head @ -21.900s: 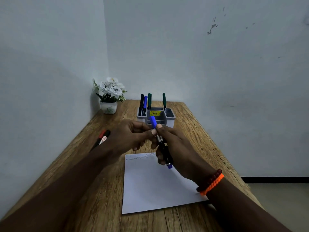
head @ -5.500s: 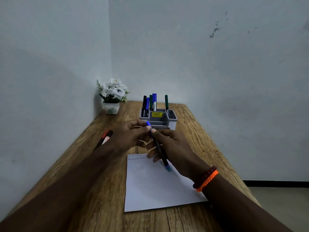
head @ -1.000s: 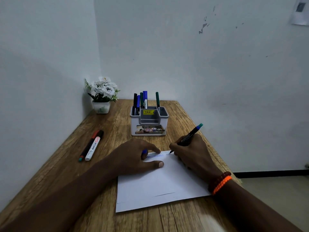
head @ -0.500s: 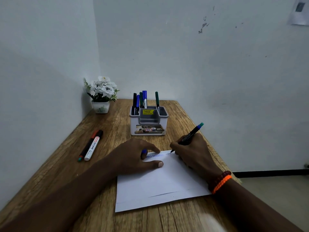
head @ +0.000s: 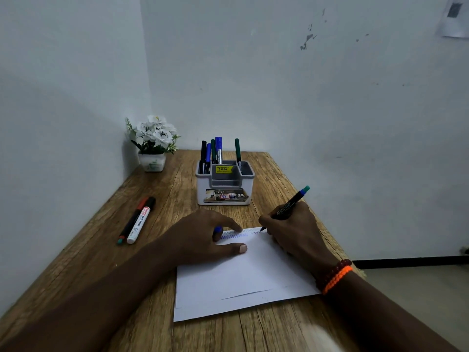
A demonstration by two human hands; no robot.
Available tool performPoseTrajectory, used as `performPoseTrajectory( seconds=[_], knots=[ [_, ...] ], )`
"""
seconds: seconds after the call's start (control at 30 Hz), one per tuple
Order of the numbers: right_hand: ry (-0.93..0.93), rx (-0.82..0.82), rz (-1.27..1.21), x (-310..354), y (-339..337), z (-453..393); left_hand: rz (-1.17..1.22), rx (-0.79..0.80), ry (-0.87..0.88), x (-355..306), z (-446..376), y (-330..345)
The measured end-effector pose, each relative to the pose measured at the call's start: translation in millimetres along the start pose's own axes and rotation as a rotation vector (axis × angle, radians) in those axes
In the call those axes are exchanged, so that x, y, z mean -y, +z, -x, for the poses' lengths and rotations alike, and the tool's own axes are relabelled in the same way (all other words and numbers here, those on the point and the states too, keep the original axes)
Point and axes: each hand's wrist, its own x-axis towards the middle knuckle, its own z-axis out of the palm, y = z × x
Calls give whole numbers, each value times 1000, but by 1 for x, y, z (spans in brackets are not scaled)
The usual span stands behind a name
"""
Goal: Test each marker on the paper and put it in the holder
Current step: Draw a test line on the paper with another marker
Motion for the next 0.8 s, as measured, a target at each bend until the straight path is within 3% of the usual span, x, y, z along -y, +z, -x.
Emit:
performPoseTrajectory(
  seconds=[0.8],
  knots=[
    [56,-31,22,6,-7,1,-14,4,-6,-1,0,-1]
  ],
)
